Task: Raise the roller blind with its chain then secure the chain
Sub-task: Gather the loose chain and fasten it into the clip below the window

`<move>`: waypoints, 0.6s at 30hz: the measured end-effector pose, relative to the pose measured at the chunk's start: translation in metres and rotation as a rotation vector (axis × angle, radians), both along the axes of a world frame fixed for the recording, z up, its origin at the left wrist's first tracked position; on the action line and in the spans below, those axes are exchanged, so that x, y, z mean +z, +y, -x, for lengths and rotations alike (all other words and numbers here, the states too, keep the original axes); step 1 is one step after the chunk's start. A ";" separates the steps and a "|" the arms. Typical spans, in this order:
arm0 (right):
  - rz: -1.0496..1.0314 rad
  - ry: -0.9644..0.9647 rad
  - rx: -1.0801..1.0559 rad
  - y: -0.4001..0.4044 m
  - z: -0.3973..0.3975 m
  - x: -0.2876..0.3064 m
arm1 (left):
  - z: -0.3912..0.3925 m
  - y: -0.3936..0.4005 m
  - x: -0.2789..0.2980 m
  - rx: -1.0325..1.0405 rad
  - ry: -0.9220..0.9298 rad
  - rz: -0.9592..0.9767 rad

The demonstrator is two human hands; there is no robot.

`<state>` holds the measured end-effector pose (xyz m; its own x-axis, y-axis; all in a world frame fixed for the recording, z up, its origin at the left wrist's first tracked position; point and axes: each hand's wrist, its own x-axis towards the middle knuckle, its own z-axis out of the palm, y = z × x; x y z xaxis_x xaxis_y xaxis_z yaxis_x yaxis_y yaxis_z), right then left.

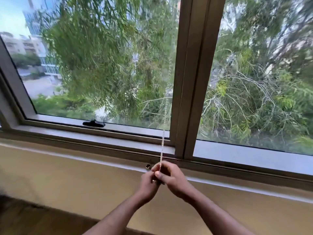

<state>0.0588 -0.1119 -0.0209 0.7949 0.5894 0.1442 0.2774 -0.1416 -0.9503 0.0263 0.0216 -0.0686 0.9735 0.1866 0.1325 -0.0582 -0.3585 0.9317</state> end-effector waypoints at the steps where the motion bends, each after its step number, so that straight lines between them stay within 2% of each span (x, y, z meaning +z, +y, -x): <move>1: -0.015 0.015 -0.025 0.001 -0.003 -0.005 | -0.004 0.004 -0.006 0.009 -0.014 -0.008; 9: -0.261 0.246 -0.204 0.014 -0.025 -0.031 | -0.031 0.022 -0.030 -0.077 -0.105 0.160; 15: -0.399 0.314 -0.466 0.019 -0.035 -0.057 | -0.053 0.033 -0.051 -0.132 -0.221 -0.039; 18: -0.362 0.349 -0.589 0.018 -0.038 -0.073 | -0.055 0.033 -0.055 -0.136 -0.259 -0.083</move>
<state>0.0966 -0.0942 -0.0935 0.9975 0.0189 -0.0688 -0.0710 0.1634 -0.9840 0.0818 0.0551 -0.1239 0.9206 0.0351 0.3890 -0.3426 -0.4054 0.8475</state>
